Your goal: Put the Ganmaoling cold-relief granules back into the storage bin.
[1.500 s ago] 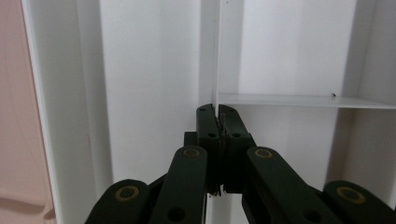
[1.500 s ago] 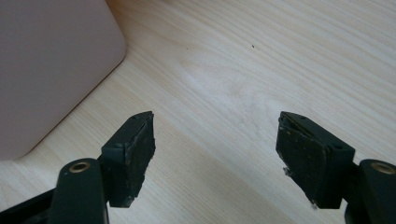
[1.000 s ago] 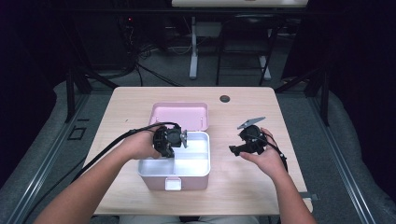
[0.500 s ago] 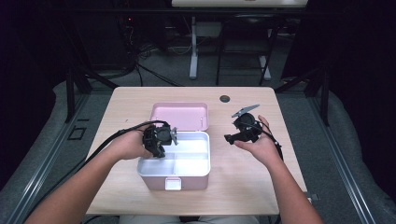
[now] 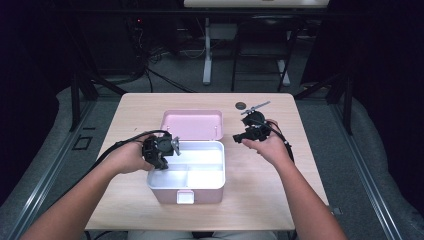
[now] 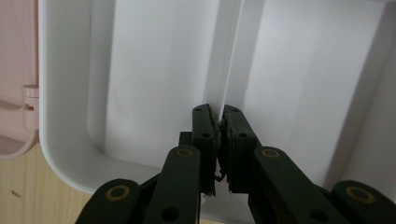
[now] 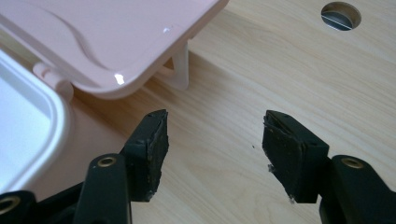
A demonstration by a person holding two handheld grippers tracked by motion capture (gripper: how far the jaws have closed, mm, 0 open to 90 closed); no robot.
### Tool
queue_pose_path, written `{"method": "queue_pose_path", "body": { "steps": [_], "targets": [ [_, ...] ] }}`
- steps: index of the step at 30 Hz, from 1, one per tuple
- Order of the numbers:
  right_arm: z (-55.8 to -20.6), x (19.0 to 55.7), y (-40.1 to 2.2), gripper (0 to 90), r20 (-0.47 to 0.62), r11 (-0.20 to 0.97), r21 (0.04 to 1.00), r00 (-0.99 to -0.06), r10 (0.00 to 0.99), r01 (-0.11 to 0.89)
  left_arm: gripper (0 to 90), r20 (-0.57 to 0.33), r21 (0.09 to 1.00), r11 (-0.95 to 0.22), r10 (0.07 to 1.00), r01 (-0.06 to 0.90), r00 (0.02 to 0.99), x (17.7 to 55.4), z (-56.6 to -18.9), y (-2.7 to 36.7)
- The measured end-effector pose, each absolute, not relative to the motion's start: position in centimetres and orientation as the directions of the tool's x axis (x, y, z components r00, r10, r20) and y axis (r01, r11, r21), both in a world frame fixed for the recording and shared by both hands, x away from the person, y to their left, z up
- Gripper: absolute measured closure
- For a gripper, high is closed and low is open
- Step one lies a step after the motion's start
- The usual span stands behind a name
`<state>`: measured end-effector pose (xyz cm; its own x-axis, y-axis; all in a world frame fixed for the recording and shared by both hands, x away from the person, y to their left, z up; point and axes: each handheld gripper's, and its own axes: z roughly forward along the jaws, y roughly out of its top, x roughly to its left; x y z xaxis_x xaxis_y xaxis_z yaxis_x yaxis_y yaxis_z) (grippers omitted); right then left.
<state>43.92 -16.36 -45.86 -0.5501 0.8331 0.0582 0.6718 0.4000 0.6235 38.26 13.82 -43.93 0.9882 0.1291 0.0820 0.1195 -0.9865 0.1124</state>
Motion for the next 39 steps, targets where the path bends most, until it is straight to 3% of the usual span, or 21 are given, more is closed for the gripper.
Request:
{"method": "queue_pose_path", "body": {
  "steps": [19, 39],
  "targets": [
    [-45.2, 48.4, -13.4, 51.0, 0.194, 0.241, 0.621, -0.444, 0.875, 0.746, 85.9, 0.092, 0.075, -0.992, 0.105, 0.098, 0.990, 38.1, -44.0, 13.3],
    [-47.5, 52.2, -10.3, 60.6, 0.176, 0.208, 0.552, -0.357, 0.917, 0.807, 86.0, 0.099, 0.062, -0.994, 0.095, 0.089, 0.991, 38.0, -44.0, 13.1]
  ]
}}
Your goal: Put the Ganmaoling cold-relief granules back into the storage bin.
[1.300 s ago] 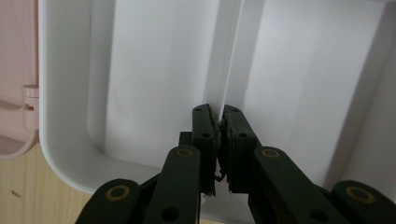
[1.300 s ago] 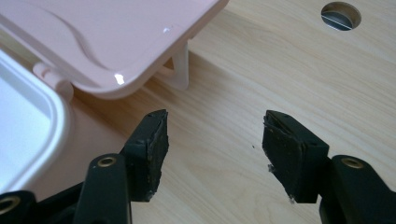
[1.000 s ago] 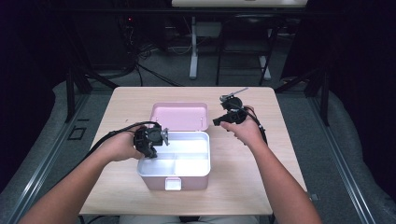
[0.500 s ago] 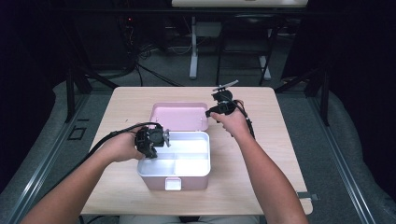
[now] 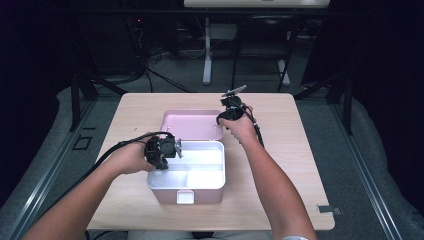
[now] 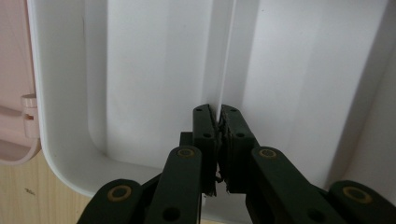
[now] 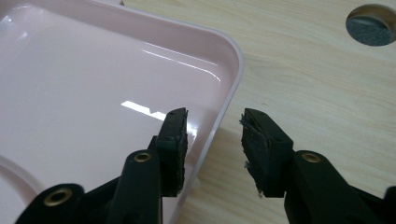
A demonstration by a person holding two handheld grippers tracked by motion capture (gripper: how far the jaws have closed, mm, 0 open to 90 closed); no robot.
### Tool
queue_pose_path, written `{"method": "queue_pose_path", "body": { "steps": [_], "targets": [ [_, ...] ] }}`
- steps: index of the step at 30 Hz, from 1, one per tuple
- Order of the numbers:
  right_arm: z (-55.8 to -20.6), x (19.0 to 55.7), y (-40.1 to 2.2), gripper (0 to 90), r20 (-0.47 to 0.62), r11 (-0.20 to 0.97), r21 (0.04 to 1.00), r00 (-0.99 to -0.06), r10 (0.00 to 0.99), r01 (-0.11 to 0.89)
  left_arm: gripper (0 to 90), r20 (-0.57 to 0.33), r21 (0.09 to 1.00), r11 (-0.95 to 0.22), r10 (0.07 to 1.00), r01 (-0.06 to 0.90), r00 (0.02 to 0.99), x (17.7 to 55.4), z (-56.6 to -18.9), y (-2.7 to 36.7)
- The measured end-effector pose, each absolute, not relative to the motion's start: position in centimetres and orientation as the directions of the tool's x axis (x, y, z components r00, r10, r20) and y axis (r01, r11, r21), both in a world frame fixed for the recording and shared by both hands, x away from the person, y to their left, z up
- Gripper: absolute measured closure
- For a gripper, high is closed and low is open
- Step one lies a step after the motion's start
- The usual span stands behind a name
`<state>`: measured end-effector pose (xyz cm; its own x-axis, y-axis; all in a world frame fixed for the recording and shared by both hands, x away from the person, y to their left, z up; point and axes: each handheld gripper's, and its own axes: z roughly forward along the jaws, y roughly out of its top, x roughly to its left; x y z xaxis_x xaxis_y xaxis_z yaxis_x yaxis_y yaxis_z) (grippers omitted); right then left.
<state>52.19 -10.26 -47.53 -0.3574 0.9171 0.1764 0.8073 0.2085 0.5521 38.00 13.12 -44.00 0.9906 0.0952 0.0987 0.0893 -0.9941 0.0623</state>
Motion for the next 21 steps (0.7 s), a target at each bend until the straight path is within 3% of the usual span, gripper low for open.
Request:
{"method": "queue_pose_path", "body": {
  "steps": [12, 21],
  "targets": [
    [-47.92, 52.79, -9.75, 73.6, 0.216, 0.153, 0.520, -0.303, 0.928, 0.840, 86.0, 0.106, 0.062, -0.994, 0.096, 0.089, 0.990, 37.92, -44.06, 13.05],
    [-47.88, 52.85, -9.71, 77.2, 0.218, 0.139, 0.504, -0.281, 0.935, 0.852, 86.0, 0.105, 0.059, -0.994, 0.093, 0.088, 0.990, 37.95, -44.05, 13.01]
  ]
}}
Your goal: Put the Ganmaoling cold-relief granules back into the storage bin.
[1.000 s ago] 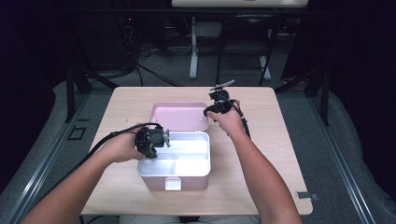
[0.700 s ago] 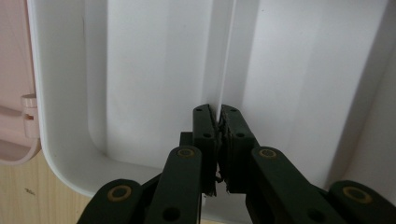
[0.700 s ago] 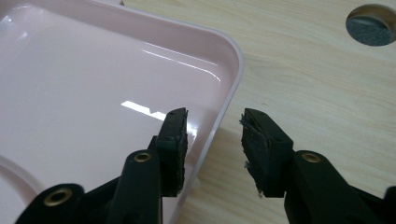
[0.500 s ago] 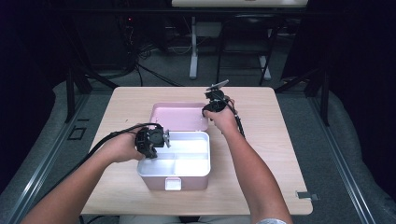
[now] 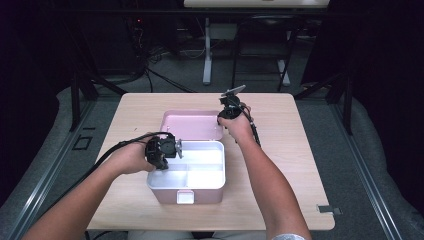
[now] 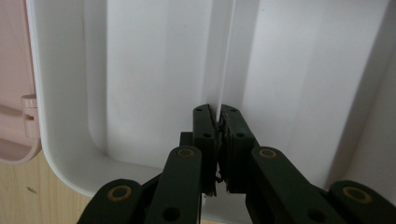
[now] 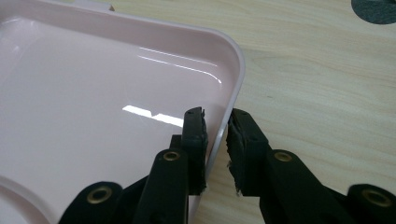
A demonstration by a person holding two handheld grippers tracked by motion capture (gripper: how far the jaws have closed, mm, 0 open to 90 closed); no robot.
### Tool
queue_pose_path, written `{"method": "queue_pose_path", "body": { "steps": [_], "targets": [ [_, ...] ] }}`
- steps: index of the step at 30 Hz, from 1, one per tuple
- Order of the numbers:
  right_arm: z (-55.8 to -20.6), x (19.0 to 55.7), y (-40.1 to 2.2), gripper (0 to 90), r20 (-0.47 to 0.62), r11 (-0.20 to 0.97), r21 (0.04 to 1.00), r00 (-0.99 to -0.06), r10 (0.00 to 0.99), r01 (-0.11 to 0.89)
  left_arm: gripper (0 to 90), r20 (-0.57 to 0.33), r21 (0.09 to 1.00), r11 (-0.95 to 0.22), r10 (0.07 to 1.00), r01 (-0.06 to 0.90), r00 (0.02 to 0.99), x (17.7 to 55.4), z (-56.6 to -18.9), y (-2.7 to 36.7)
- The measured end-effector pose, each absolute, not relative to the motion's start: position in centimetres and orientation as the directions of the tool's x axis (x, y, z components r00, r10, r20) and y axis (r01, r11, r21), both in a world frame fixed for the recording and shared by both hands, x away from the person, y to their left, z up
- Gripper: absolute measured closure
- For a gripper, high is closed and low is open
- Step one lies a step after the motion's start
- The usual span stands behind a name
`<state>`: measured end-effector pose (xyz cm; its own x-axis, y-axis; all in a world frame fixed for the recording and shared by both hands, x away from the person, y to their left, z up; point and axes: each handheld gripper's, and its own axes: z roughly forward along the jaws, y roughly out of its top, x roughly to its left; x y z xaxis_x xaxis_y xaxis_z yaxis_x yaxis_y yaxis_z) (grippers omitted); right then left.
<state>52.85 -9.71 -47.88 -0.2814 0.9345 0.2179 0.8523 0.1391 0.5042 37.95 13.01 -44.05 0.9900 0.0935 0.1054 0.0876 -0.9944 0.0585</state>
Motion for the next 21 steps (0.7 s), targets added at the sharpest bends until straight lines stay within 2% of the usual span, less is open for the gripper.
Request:
{"method": "queue_pose_path", "body": {
  "steps": [8, 21],
  "targets": [
    [-47.5, 52.8, -9.6, 79.8, 0.223, 0.115, 0.506, -0.258, 0.940, 0.855, 86.0, 0.113, 0.038, -0.995, 0.092, 0.088, 0.989, 37.9, -43.9, 12.9],
    [-45.7, 52.8, -9.1, 84.1, 0.203, 0.108, 0.529, -0.249, 0.947, 0.842, 86.2, 0.104, 0.061, -0.994, 0.099, 0.093, 0.990, 38.0, -44.1, 13.0]
  ]
}}
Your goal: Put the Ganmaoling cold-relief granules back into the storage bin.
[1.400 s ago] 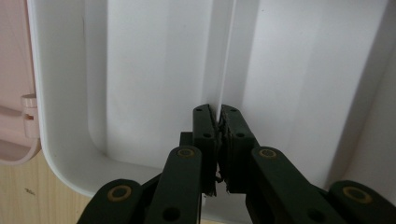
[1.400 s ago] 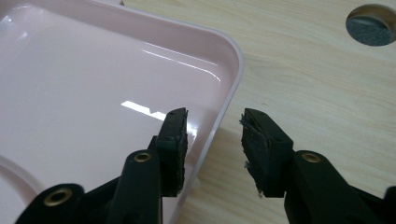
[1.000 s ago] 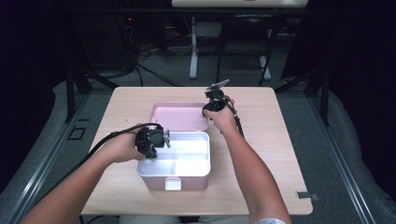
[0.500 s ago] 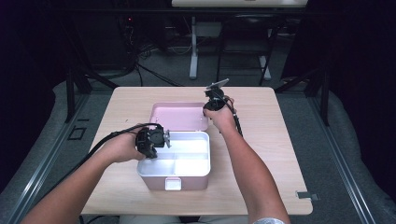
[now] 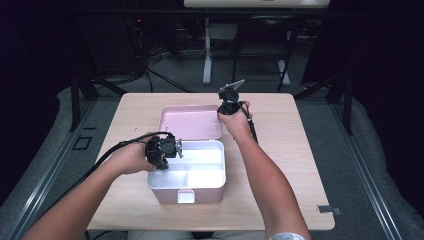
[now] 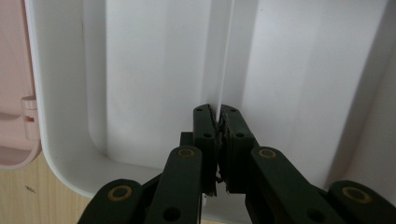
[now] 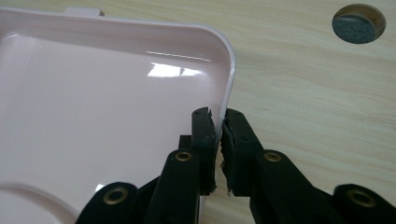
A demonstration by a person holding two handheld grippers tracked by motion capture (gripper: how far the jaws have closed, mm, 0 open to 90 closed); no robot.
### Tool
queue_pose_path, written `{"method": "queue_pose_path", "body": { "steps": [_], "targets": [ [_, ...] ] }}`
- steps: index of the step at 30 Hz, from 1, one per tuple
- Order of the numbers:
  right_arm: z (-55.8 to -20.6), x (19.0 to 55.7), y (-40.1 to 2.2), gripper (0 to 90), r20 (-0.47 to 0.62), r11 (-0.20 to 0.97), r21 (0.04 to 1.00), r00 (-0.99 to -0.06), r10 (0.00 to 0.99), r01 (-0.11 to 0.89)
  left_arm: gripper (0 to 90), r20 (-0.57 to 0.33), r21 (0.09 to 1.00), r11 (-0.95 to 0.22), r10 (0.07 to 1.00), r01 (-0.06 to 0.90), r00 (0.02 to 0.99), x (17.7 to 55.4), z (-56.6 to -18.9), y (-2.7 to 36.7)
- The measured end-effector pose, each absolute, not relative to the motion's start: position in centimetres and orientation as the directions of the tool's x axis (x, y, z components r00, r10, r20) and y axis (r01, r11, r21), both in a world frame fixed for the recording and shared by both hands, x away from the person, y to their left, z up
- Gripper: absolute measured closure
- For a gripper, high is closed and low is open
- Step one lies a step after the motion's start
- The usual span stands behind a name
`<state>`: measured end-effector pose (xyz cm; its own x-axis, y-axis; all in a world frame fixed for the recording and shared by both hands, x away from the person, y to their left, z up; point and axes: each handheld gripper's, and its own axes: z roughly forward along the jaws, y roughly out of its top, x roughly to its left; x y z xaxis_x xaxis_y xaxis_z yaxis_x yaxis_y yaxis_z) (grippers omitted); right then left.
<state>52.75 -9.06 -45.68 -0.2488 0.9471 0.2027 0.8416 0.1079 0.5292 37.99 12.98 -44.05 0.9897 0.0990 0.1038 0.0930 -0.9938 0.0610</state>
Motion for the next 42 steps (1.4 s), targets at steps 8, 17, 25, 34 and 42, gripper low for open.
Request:
{"method": "queue_pose_path", "body": {
  "steps": [8, 17, 25, 34, 42],
  "targets": [
    [-44.1, 52.1, -9.5, 85.8, 0.240, 0.075, 0.580, -0.259, 0.936, 0.811, 86.4, 0.106, 0.063, -0.994, 0.100, 0.094, 0.989, 38.0, -44.1, 13.0],
    [-43.0, 51.2, -9.7, 86.4, 0.236, 0.072, 0.625, -0.277, 0.931, 0.777, 86.4, 0.105, 0.065, -0.994, 0.096, 0.089, 0.990, 38.0, -44.1, 13.0],
    [-41.4, 49.8, -9.9, 87.0, 0.223, 0.081, 0.671, -0.304, 0.926, 0.737, 86.4, 0.110, 0.059, -0.994, 0.094, 0.088, 0.989, 38.0, -44.0, 13.0],
    [-39.8, 47.2, -10.3, 87.4, 0.187, 0.108, 0.745, -0.361, 0.914, 0.658, 86.5, 0.105, 0.066, -0.994, 0.098, 0.092, 0.990, 38.0, -44.0, 13.1],
    [-38.9, 44.6, -10.7, 87.5, 0.145, 0.137, 0.800, -0.410, 0.901, 0.585, 86.3, 0.119, 0.067, -0.994, 0.095, 0.087, 0.988, 37.8, -44.0, 13.1]
  ]
}}
